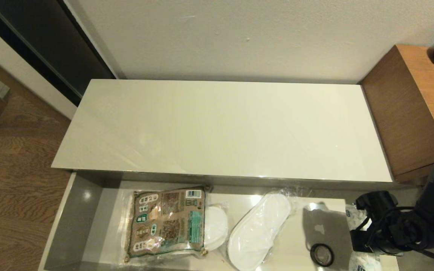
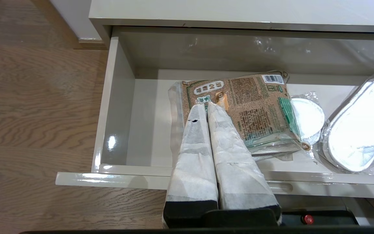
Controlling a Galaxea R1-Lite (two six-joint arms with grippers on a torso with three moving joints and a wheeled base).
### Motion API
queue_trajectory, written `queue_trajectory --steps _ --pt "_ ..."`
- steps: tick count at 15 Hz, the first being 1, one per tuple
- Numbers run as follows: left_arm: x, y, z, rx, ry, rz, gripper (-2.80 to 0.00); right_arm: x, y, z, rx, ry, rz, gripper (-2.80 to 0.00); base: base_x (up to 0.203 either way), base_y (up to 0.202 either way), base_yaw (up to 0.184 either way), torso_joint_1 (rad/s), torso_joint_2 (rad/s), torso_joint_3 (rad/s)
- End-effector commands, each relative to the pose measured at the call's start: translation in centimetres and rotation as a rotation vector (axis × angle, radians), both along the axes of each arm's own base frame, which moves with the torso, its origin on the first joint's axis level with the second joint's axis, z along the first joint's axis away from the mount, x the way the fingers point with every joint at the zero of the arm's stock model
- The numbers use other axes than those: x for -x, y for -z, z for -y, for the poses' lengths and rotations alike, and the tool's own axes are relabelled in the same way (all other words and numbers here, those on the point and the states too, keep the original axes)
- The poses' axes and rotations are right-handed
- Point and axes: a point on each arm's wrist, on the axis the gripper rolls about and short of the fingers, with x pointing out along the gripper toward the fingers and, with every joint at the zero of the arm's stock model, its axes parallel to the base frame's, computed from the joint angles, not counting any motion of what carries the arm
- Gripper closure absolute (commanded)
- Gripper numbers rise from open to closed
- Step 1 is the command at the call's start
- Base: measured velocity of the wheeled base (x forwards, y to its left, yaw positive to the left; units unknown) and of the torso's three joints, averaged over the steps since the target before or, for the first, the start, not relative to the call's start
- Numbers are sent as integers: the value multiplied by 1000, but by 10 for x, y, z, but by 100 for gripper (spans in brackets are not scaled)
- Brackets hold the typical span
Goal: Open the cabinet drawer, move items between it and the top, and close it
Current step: Take out the tissue from the drawer, then place the tissue on the table
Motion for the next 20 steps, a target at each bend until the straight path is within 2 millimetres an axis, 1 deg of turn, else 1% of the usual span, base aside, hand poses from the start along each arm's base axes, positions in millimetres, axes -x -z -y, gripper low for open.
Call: queue_trajectory --steps 1,2,3,5,6,8,9,10,12,15,16,18,19,20 --pt "0 0 0 0 0 -1 0 7 -15 -5 -3 -4 32 0 0 0 0 0 0 0" --pt "0 0 0 0 0 -1 0 9 -19 -6 -2 -9 38 0 0 0 0 0 0 0" --pt "0 0 0 0 0 -1 0 10 -32 -8 -2 -19 65 0 0 0 0 0 0 0" --pt "0 0 0 0 0 -1 0 15 -72 -16 -8 -55 139 0 0 0 0 0 0 0" --pt "0 0 0 0 1 -1 0 18 -89 -22 -12 -79 151 0 0 0 0 0 0 0" --pt "0 0 0 0 0 -1 0 14 -122 -34 -18 -126 171 0 0 0 0 0 0 0" --pt "0 0 0 0 0 -1 0 16 -134 -40 -21 -148 165 0 0 0 0 0 0 0" --pt "0 0 0 0 0 -1 0 12 -148 -43 -22 -158 178 0 0 0 0 0 0 0" --pt "0 0 0 0 0 -1 0 4 -193 -51 -28 -182 229 0 0 0 0 0 0 0" --pt "0 0 0 0 0 -1 0 9 -254 -59 -30 -215 243 0 0 0 0 0 0 0" --pt "0 0 0 0 0 -1 0 13 -271 -61 -30 -223 238 0 0 0 0 0 0 0" --pt "0 0 0 0 1 -1 0 18 -299 -64 -30 -238 241 0 0 0 0 0 0 0" --pt "0 0 0 0 0 -1 0 18 -308 -66 -28 -244 236 0 0 0 0 0 0 0" --pt "0 0 0 0 1 -1 0 15 -312 -67 -20 -245 220 0 0 0 0 0 0 0"
